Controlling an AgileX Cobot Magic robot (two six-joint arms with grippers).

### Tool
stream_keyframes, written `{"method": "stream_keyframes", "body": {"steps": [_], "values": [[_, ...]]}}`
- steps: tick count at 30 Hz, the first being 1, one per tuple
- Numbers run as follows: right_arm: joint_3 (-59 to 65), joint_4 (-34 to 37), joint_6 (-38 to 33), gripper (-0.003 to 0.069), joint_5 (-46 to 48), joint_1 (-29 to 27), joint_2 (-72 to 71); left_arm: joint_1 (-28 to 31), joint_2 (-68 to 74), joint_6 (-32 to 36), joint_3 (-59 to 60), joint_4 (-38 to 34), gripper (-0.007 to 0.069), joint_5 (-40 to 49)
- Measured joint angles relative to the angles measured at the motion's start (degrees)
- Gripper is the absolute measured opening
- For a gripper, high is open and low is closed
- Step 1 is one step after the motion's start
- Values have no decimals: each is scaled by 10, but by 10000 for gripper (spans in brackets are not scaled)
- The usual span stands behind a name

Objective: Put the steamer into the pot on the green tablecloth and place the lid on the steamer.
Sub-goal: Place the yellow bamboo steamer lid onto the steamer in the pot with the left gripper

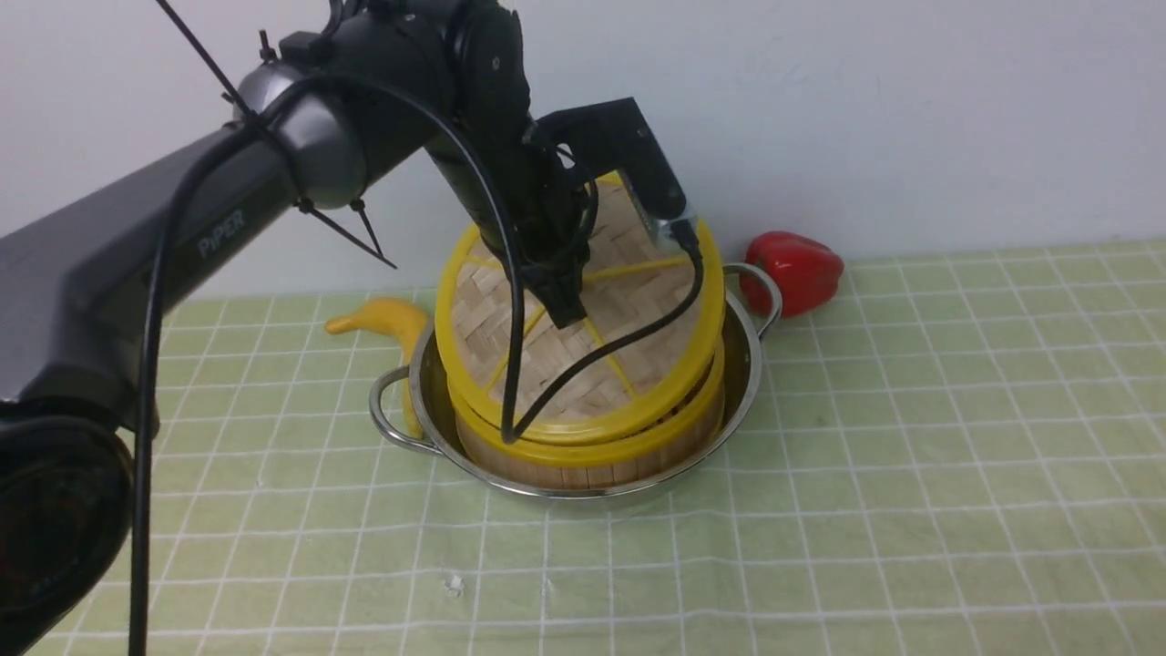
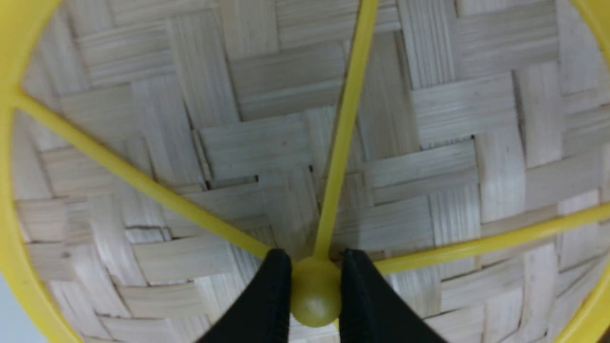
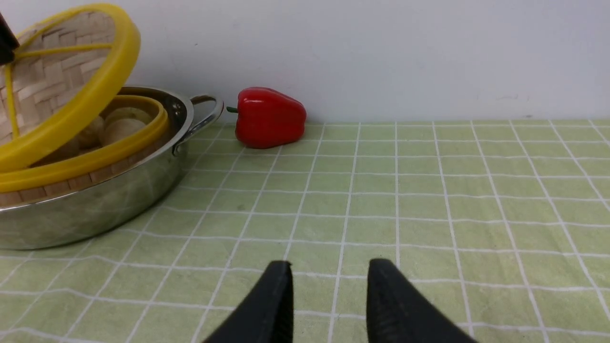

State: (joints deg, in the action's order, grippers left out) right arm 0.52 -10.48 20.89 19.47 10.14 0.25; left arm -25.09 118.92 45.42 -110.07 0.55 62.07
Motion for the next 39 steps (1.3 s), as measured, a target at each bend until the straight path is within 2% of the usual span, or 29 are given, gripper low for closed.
{"method": "stream_keyframes", "body": {"steps": [9,15,22,26,32,39], "values": [[0,0,0,240,0,0,0,-1,2,-10,-17,10,120,10],[0,0,1,240,0,0,0,-1,1,-42,-91,27,120,61],[0,0,1,240,0,0,0,-1,2,-53,-108,-5,120,74],[0,0,1,240,0,0,0,-1,12,-74,-101,-23,120,80],[0,0,1,240,0,0,0,-2,-8,-139,-82,-5,120,82],[0,0,1,240,0,0,0,-2,-79,-176,20,0,120,84]]}}
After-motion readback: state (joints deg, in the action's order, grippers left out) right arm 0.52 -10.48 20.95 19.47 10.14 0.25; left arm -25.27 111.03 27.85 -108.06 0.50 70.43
